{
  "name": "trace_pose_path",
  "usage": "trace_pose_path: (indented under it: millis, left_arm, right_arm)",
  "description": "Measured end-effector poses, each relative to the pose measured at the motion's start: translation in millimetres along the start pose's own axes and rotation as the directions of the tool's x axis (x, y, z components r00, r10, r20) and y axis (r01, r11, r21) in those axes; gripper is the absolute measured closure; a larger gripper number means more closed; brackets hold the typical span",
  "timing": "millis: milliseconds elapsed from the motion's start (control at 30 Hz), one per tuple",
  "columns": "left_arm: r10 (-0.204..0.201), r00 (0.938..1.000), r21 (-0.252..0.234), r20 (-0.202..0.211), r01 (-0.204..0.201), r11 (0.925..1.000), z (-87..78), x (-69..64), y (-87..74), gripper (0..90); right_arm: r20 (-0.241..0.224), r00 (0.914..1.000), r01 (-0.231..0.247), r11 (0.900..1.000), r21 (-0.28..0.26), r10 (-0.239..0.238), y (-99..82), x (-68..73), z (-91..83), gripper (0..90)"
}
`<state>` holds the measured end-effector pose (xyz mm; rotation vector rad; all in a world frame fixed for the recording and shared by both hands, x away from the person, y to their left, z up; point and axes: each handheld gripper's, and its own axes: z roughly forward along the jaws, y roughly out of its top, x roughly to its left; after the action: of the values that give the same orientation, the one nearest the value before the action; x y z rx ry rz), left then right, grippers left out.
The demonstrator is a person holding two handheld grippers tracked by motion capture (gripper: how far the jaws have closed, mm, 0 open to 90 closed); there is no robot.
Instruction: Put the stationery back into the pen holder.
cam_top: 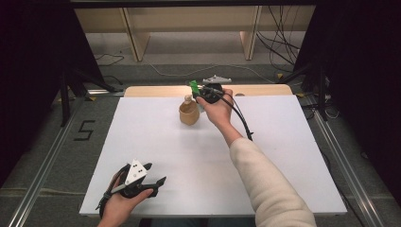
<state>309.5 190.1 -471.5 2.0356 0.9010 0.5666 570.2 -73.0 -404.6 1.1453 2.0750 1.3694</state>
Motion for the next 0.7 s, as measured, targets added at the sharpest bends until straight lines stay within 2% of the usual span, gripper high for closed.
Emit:
trace_pose_path:
  millis: [700]
  left_arm:
    - [-0.001, 1.0, 0.0, 0.001, 0.001, 1.0, 0.1, 0.0, -0.1, 29.1]
  right_arm:
    - [0.001, 1.0, 0.007, 0.9999, -0.008, -0.007, 4.2, 3.5, 5.6, 66.8]
